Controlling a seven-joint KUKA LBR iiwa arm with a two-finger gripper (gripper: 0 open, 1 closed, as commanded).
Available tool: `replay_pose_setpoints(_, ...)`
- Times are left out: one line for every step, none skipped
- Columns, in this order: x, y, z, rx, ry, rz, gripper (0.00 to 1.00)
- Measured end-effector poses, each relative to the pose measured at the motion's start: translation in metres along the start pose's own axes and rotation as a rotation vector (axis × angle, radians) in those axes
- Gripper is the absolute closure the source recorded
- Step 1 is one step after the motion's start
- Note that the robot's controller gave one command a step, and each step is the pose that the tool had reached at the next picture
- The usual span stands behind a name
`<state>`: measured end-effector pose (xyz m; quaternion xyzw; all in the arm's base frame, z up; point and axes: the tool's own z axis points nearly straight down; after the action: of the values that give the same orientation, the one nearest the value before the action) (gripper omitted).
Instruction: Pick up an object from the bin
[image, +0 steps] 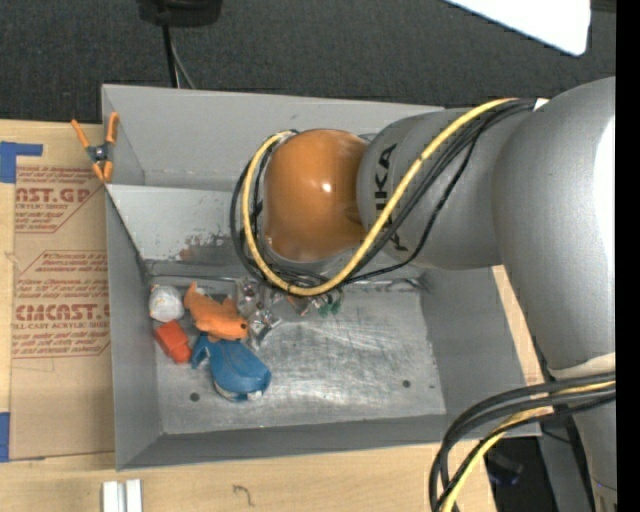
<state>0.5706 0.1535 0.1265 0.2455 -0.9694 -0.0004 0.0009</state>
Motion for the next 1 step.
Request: replay_pose_setpoints(0.021,0.0024,-0.0569,-0.001,0.002,-0.197,1.0)
